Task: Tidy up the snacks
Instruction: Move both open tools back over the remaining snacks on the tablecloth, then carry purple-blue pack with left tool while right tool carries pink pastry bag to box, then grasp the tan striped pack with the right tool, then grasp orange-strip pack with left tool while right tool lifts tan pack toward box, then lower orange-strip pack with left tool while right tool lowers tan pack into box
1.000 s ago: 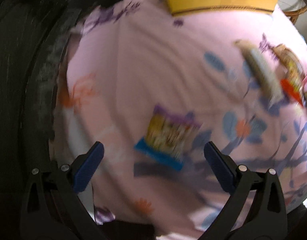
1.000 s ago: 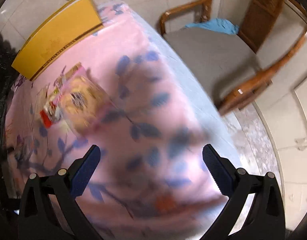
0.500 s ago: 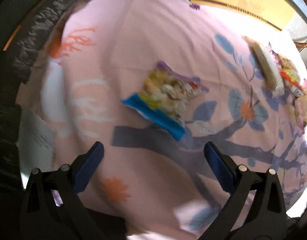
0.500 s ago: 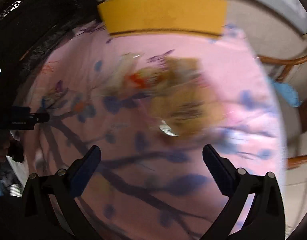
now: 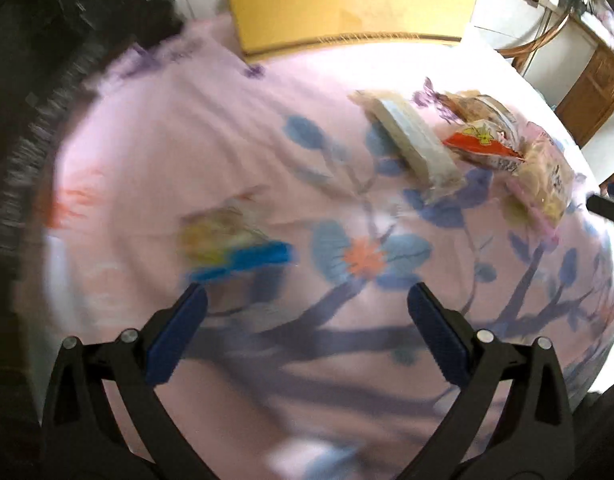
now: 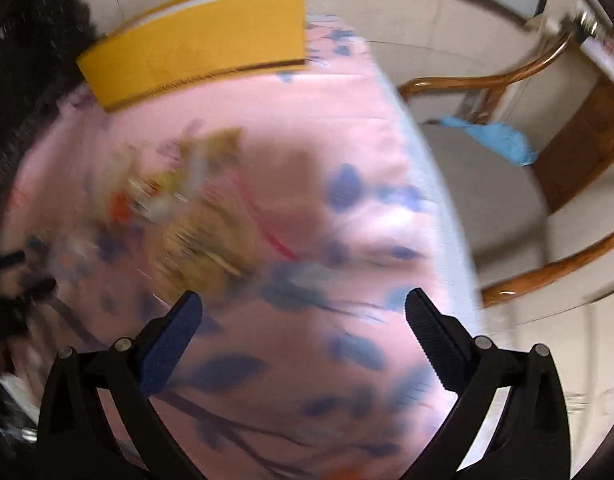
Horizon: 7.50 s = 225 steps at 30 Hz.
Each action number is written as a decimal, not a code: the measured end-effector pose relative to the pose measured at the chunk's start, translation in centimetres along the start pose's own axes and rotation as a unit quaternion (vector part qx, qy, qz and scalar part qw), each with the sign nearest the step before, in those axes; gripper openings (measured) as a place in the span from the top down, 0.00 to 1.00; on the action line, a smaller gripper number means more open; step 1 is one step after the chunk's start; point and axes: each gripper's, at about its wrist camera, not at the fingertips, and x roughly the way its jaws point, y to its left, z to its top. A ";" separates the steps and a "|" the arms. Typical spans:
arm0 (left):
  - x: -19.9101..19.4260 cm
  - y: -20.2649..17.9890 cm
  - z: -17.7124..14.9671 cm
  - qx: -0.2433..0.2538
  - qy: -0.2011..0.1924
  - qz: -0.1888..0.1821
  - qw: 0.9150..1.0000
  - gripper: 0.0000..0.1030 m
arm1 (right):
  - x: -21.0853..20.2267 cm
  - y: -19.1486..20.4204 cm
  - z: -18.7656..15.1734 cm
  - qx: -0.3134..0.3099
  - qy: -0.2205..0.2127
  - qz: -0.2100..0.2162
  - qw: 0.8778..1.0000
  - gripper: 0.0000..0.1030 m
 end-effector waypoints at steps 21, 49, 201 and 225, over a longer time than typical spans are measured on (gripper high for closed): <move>3.9 2.8 3.3 -0.056 0.020 -0.113 0.992 0.66 | -3.8 2.7 3.6 0.029 -0.017 0.107 0.994 0.75; -0.8 2.4 0.9 -0.033 0.005 -0.140 0.990 0.22 | -11.3 3.4 4.3 0.004 -0.089 0.096 0.991 0.66; 4.1 -7.6 13.1 0.086 0.015 -0.192 0.978 0.53 | -2.4 -2.0 9.5 0.076 -0.061 0.053 0.994 0.57; -9.3 1.1 16.9 -0.048 -0.170 0.009 0.984 0.53 | -10.2 4.0 15.7 -0.014 -0.177 0.122 0.976 0.57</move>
